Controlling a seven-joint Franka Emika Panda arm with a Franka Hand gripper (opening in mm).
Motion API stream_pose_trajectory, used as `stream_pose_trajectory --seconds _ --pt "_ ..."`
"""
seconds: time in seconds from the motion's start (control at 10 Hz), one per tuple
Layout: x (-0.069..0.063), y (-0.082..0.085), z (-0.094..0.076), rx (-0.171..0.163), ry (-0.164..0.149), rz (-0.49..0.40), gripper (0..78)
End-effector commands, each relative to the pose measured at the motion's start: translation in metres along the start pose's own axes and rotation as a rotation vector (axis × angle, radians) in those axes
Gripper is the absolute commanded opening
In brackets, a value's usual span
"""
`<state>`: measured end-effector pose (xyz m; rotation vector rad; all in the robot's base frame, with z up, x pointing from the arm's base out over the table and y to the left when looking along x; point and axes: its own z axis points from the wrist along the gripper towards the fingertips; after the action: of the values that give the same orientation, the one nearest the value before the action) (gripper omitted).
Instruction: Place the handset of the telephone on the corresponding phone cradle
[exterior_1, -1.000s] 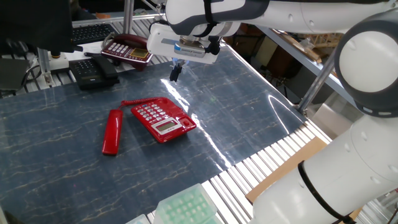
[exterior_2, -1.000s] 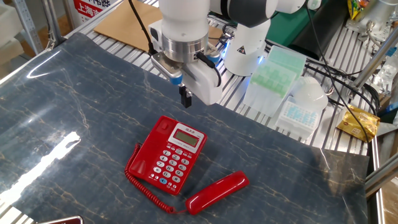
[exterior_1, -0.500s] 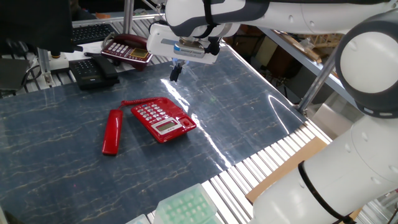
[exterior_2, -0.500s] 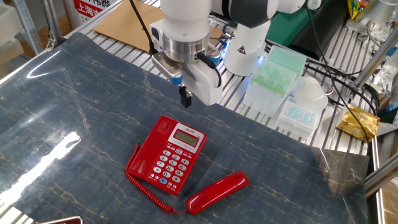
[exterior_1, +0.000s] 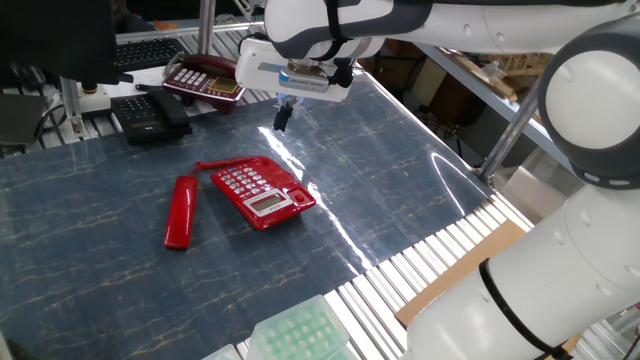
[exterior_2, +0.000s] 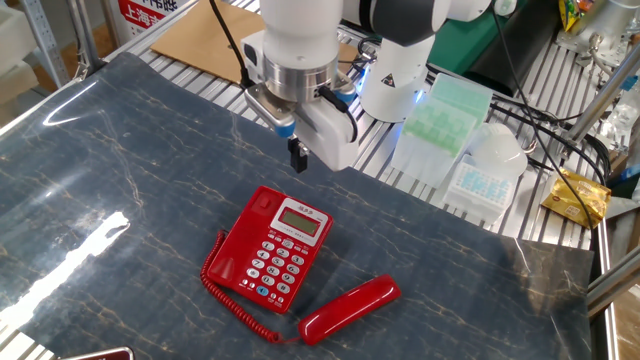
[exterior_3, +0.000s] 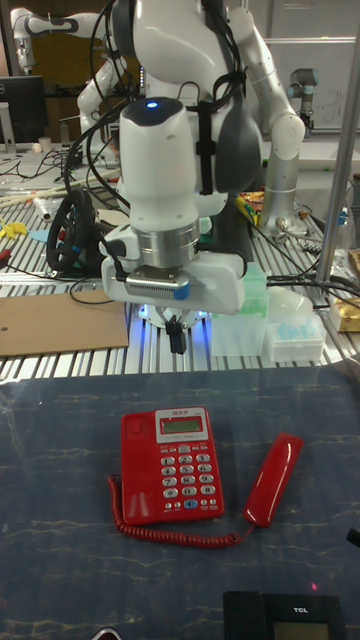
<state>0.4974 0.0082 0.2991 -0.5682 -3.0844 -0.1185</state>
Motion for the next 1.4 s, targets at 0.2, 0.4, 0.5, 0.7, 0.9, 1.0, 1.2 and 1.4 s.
stream_pose_trajectory --seconds 0.2,0.4,0.5,0.7,0.9,1.0,1.2,1.4 --pt "-0.001 0.0 -0.001 -0.003 0.001 -0.011 0.0" --pt "-0.001 0.0 -0.001 -0.012 0.016 -0.025 0.0" --pt "-0.001 0.0 -0.001 -0.012 0.017 -0.032 0.0" --pt "-0.001 0.0 -0.001 -0.013 0.02 -0.029 0.0" --pt "0.013 0.042 -0.01 0.011 0.032 0.038 0.0" --pt "0.019 0.057 -0.015 0.015 0.039 0.061 0.0" --pt "0.032 0.078 -0.023 0.018 0.042 0.101 0.0" --pt "0.039 0.088 -0.027 0.018 0.041 0.117 0.0"
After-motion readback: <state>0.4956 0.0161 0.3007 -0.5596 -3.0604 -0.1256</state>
